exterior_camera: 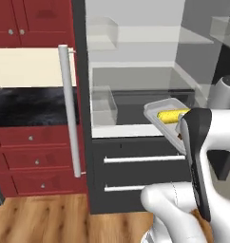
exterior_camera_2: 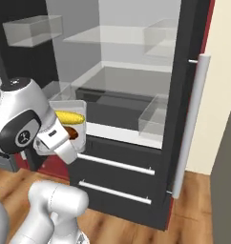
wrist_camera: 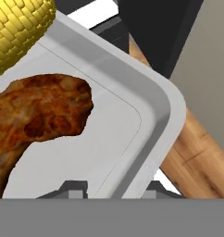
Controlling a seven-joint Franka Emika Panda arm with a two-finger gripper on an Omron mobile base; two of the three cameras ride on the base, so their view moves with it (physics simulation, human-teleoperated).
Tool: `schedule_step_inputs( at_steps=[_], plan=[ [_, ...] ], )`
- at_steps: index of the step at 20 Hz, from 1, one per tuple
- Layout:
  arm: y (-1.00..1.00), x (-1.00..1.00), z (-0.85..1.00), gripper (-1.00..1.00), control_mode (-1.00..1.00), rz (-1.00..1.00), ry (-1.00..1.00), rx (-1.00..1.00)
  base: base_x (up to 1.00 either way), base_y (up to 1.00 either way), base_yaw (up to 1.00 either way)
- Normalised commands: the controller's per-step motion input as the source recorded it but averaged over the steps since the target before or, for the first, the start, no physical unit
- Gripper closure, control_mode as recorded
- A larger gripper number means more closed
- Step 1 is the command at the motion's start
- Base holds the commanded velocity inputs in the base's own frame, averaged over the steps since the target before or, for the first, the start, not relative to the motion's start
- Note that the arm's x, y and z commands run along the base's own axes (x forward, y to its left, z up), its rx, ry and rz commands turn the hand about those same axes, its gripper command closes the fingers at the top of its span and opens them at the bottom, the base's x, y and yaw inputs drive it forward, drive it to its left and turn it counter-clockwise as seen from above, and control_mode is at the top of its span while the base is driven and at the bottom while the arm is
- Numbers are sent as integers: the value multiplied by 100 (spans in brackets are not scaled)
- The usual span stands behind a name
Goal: Place the tupperware containing the chicken drumstick and corn meal in the microwave. Close the microwave door and press the start button to reheat the meal.
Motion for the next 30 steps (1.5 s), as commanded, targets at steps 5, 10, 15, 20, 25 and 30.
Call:
schedule_step_inputs(
  at_steps=[5, 10, 15, 20, 25, 30],
  plan=[
    [0, 0, 0, 100, 100, 0, 0, 0, -3, 35, 50],
    [0, 0, 0, 100, 100, 0, 0, 0, 0, 48, 51],
    [0, 0, 0, 100, 100, 0, 0, 0, 18, 65, 51],
    [0, 0, 0, 100, 100, 0, 0, 0, 48, 64, 48],
    [0, 0, 0, 100, 100, 0, 0, 0, 81, 43, 39],
    [0, 0, 0, 100, 100, 0, 0, 0, 93, 9, 10]
  ],
)
